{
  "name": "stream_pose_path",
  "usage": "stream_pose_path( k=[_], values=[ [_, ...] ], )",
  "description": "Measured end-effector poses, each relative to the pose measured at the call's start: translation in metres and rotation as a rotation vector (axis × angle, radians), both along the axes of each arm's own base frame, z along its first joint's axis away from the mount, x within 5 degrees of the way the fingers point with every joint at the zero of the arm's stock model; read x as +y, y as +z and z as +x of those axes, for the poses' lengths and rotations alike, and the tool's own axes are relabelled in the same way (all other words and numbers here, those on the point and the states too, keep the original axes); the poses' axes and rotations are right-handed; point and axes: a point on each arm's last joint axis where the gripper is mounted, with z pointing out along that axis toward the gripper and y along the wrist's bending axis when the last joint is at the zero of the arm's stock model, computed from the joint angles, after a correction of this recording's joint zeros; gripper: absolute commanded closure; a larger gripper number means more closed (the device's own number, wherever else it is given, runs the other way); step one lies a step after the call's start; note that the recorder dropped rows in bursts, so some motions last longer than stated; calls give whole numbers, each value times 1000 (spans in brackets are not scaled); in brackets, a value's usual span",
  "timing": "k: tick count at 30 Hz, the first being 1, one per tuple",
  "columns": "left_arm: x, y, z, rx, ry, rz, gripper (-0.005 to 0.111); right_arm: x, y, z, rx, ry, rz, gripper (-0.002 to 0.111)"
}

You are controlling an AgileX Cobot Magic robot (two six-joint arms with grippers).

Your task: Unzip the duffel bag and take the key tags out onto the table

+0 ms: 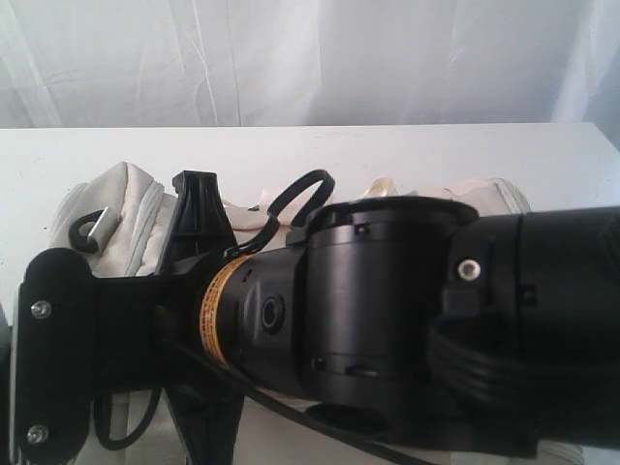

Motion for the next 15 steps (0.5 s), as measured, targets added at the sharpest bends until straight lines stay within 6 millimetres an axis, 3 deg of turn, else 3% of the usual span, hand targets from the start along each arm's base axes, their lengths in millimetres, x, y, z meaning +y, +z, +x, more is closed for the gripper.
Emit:
stream_pose_path(
  k=[3,8,15],
  values=[
    [1,0,1,4,17,11,106,0,0,0,-2,-3,-5,108],
    [5,8,2,17,54,14,107,0,0,1,-4,-21,5,108],
    [29,36,-7,39,95,-48,107,3,6,1,15,-19,71,108]
  ],
)
